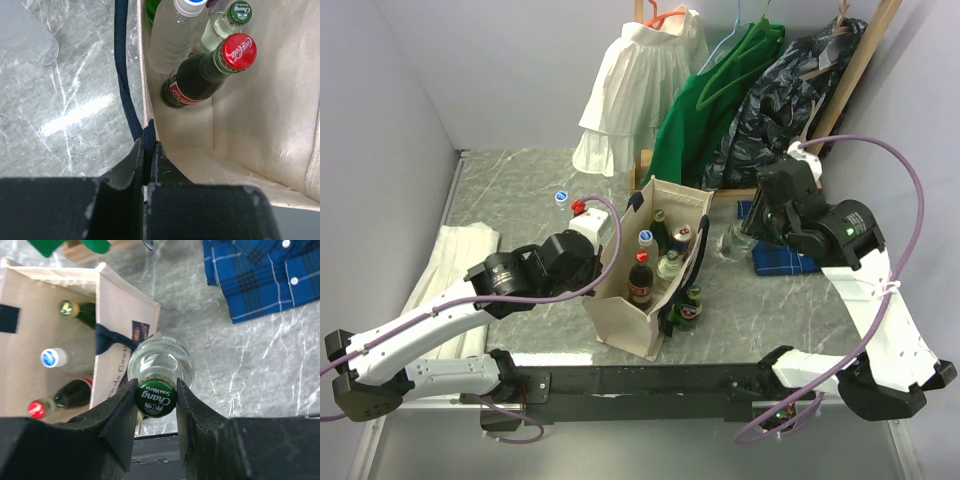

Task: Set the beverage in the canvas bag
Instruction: Place the drink in the canvas bag.

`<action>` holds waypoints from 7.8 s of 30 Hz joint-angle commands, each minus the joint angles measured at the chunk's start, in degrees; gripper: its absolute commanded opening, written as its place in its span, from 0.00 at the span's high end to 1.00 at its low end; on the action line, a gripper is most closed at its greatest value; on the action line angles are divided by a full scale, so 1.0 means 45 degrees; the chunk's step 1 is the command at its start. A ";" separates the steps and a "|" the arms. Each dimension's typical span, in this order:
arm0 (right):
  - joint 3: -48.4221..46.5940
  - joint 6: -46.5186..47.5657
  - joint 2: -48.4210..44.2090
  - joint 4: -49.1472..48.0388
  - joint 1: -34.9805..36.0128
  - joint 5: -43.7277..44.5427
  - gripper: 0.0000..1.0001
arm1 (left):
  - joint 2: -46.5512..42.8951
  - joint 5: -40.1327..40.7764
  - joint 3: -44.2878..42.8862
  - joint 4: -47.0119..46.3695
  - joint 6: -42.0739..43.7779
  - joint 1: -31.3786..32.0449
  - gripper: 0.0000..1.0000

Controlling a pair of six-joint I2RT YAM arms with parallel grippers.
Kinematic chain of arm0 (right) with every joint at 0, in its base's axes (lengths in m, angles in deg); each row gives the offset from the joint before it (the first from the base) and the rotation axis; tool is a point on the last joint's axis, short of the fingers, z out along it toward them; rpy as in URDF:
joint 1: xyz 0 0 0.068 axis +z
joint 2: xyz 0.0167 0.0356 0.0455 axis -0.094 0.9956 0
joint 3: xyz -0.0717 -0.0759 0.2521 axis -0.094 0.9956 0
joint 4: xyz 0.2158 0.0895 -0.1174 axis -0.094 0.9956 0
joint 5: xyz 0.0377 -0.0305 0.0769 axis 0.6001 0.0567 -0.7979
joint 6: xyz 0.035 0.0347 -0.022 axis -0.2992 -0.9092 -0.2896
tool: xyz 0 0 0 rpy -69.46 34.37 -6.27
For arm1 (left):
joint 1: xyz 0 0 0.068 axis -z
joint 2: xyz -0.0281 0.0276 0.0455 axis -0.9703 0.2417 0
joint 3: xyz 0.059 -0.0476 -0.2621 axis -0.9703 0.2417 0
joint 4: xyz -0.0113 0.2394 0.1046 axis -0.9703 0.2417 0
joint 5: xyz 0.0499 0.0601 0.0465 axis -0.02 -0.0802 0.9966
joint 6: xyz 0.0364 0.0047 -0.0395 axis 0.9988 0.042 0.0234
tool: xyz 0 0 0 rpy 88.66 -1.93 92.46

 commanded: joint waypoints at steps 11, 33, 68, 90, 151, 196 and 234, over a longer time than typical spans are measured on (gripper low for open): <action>-0.2646 0.0816 -0.0422 -0.1415 0.0000 -0.0454 1.00 | -0.0454 -0.0983 -0.0386 -0.1110 0.0616 -0.0015 0.99; -0.4444 0.1773 0.0028 -0.2801 0.0176 -0.2718 1.00 | -0.0200 -0.1277 -0.0191 -0.1423 0.0734 0.0356 0.99; -0.5753 0.1208 0.2469 -0.1787 0.4785 0.0463 1.00 | -0.0005 -0.0711 -0.0034 -0.1423 0.0812 0.0513 0.99; -0.2142 -0.0414 0.1473 -0.1453 0.5995 0.0425 1.00 | 0.0170 -0.0417 0.0083 -0.1481 0.0773 0.0513 0.99; 0.2840 -0.1879 0.2469 -0.3778 0.6446 0.1128 1.00 | 0.0034 -0.0144 -0.1128 -0.0954 0.1124 0.0513 0.99; 0.4599 -0.2406 0.3602 -0.4911 0.6407 0.0933 1.00 | -0.0220 -0.0007 -0.1167 -0.0739 0.1027 0.0513 0.99; 0.5107 -0.2739 0.3426 -0.4794 0.6328 0.0854 0.74 | -0.0123 0.0168 -0.0992 -0.0798 0.1105 0.0513 0.99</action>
